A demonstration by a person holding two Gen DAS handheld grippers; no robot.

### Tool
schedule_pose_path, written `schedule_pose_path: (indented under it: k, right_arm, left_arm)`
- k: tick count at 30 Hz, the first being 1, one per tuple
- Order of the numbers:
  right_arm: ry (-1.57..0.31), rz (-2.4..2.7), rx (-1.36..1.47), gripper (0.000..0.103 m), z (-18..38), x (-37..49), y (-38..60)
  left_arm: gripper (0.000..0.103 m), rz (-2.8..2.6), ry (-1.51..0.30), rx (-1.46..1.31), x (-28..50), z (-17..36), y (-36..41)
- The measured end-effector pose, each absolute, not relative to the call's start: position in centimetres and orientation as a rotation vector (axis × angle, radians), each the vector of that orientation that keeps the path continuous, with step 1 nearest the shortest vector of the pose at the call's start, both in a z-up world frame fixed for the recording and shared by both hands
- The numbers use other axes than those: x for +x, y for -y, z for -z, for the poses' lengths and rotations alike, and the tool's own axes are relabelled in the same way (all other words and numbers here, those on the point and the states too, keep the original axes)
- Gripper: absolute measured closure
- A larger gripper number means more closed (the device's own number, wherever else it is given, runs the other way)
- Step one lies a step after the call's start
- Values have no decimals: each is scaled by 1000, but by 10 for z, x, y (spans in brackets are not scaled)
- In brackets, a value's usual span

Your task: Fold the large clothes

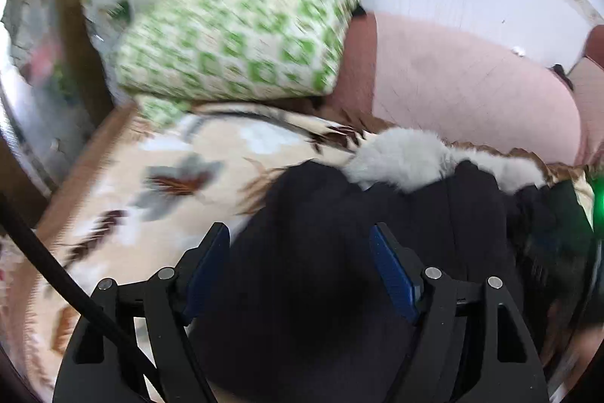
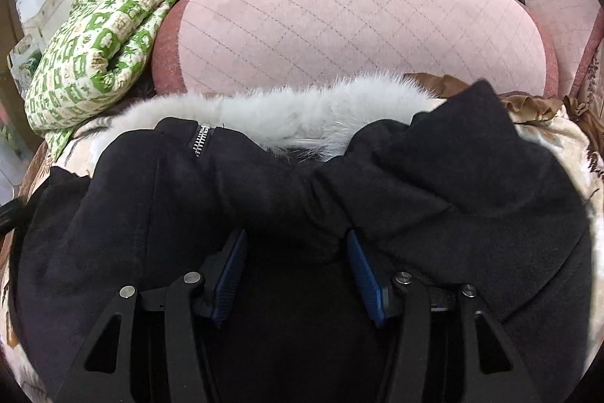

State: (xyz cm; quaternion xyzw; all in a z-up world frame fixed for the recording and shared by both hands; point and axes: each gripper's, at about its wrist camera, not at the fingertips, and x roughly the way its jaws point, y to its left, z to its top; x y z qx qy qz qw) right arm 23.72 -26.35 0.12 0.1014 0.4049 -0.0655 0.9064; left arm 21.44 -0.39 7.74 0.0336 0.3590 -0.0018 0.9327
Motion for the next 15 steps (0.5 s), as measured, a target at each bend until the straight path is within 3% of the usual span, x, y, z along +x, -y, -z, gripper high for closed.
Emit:
schedule_pose_path:
  k: [8,15]
  right_arm:
    - [-722,86,211,45,-86,174,221]
    - [-815,77,152,57,-44,205,165]
  left_arm:
    - [25,-77,-710,-66,124,-61,-90]
    - [25,-79,-702,-58,120,-43,-103]
